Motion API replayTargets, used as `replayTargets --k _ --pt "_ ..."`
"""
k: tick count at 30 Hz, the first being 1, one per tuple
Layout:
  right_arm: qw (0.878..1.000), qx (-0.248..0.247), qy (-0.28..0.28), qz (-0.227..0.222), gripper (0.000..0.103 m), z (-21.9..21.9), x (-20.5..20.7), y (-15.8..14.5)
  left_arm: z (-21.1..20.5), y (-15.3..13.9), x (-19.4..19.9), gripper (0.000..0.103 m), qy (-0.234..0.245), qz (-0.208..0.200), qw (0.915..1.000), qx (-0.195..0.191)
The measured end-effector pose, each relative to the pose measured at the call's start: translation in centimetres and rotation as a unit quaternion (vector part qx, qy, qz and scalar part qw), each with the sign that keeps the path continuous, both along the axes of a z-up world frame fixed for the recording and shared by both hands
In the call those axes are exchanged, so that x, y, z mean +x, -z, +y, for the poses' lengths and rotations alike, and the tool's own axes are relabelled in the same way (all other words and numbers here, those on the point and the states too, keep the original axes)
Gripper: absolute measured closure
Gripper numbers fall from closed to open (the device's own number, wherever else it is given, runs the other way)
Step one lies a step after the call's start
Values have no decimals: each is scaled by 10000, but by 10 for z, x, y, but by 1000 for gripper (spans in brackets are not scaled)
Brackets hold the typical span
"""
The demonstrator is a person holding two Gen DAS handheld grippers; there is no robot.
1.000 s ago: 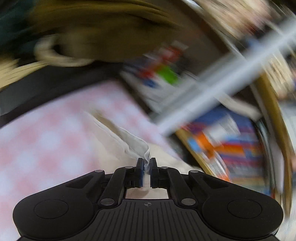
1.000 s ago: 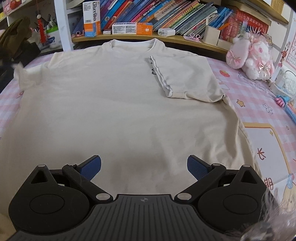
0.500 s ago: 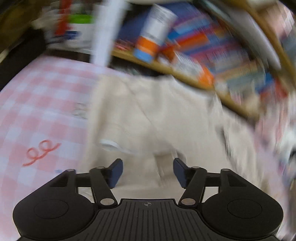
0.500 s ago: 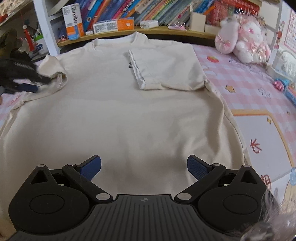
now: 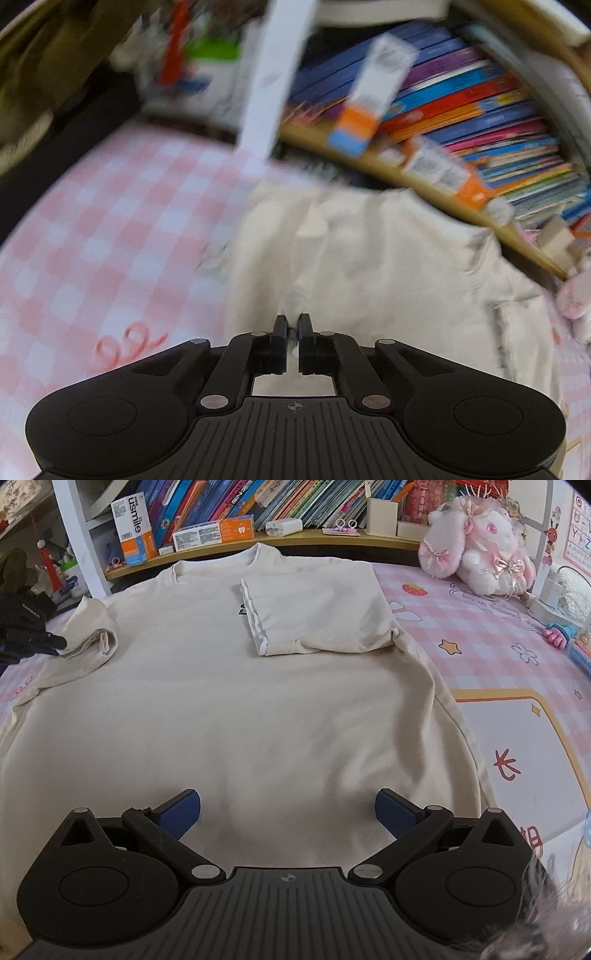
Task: Fold clothes
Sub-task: 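Withdraw both grippers and move them toward the shirt hem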
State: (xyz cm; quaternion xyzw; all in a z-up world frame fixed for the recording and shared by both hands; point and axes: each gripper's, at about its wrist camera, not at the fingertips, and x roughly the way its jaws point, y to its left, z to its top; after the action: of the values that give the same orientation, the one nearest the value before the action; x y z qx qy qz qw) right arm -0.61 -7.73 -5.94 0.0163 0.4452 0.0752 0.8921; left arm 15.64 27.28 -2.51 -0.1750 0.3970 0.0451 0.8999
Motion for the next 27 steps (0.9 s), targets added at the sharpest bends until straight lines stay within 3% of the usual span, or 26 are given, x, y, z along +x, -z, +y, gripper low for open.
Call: replayTargets --k 2,5,6,7,9,10,12,15,18,23,24,26,27 --pt "10000 21 25 -42 0 -2 -1 0 -24 -20 31 99 474 -154 9987 50" --pt "10000 -1 45 -67 0 -3 -1 1 -50 -40 85 90 1271 -182 9899 -599" --pt "10000 -27 51 -52 0 -2 0 1 -52 -46 94 82 1465 -221 9857 -808" --pt "10000 -49 64 -32 0 -1 1 1 -50 -54 97 65 1571 -350 9833 -849" --pt "10000 -64 63 -21 0 0 0 1 -36 -68 92 42 1421 -736 9859 -490" --pt "10000 -67 51 -35 0 -1 -1 1 -24 -71 88 42 1242 -864 9883 -181" --pt "9999 -101 65 -59 0 -3 -4 2 1 -68 87 46 865 -667 9931 434" --pt "9998 -133 154 -71 0 -6 -5 3 36 -50 90 48 411 -181 9939 1005" --pt "9995 -259 174 -64 0 -2 -5 4 56 -30 95 50 214 103 9944 1034" --pt "9990 -381 254 20 0 6 -4 4 62 -9 104 50 226 217 9961 823" --pt "9989 -386 275 39 0 6 -4 4 64 -7 105 56 224 203 9964 788" --pt "9987 -396 324 61 0 8 -4 4 68 -3 107 93 220 175 9970 719" --pt "9985 -399 358 72 0 8 -4 4 70 -1 107 102 218 161 9973 684"
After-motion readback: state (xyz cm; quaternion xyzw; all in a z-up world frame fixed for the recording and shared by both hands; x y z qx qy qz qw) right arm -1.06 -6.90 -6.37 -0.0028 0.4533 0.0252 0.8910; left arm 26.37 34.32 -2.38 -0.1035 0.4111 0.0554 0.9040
